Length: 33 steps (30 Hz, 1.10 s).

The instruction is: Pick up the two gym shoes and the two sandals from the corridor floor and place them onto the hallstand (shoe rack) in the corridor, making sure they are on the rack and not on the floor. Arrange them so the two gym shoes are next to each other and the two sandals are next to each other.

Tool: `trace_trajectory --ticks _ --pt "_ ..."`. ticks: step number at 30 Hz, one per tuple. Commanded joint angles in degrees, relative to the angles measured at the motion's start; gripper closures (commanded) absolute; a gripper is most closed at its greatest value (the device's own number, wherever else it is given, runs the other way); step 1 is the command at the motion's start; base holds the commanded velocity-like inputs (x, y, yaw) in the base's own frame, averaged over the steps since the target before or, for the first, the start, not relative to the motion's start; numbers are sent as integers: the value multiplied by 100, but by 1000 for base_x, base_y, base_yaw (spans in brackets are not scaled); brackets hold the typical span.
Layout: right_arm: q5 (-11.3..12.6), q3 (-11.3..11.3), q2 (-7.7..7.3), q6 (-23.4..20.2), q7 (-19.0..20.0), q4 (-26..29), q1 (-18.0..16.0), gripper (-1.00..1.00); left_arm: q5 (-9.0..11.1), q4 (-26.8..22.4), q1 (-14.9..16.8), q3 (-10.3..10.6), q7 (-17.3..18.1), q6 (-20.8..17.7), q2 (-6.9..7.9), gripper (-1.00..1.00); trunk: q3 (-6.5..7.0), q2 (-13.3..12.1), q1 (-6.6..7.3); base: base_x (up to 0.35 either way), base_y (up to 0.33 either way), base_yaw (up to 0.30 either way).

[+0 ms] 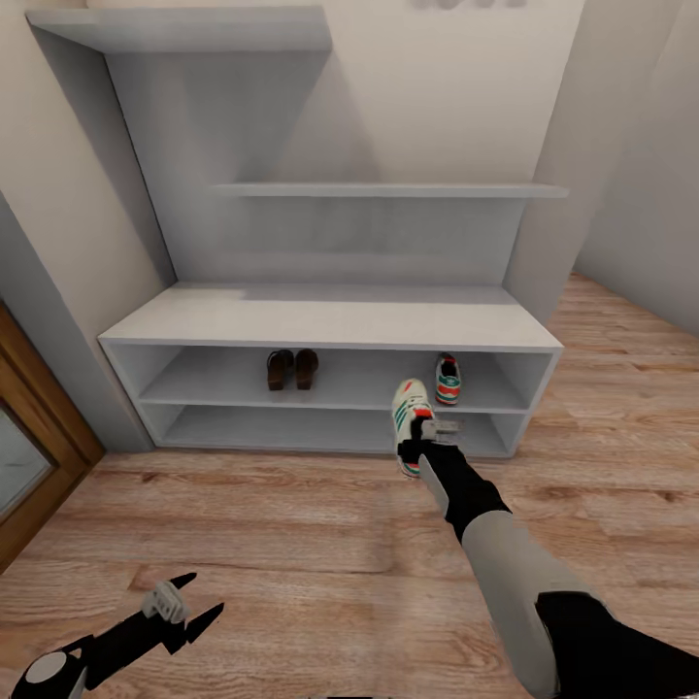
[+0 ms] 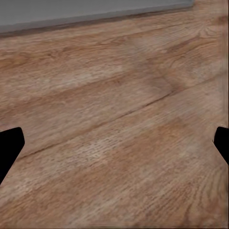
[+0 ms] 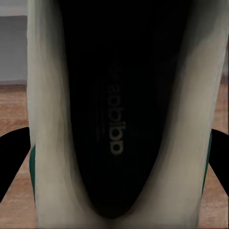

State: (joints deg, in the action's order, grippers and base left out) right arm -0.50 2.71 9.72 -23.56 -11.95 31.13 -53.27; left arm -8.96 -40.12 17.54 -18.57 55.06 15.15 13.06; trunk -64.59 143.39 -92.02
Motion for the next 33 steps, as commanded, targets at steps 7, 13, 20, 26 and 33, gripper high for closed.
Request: trace_trajectory --ticks 7,13,20,26,33 --pt "2 41 3 -1 -216 -222 -121 100 -105 2 4 150 14 31 -5 -100 -5 2 1 96 0 0" --pt "-2 44 -11 2 -219 -427 -123 100 -105 4 4 152 14 29 -5 -100 -5 2 1 198 0 0" --pt "-5 42 -23 7 -226 -495 -118 100 -113 -2 4 163 14 31 -5 -100 -5 2 1 32 0 0" --pt "-11 40 -32 9 -230 -497 -109 100 -111 -4 4 173 14 29 -5 -100 -5 2 1 4 0 0" --pt "-5 44 -127 11 -229 -484 -106 100 -113 -3 4 178 14 27 -5 -100 -98 7 -9 0 0 0"
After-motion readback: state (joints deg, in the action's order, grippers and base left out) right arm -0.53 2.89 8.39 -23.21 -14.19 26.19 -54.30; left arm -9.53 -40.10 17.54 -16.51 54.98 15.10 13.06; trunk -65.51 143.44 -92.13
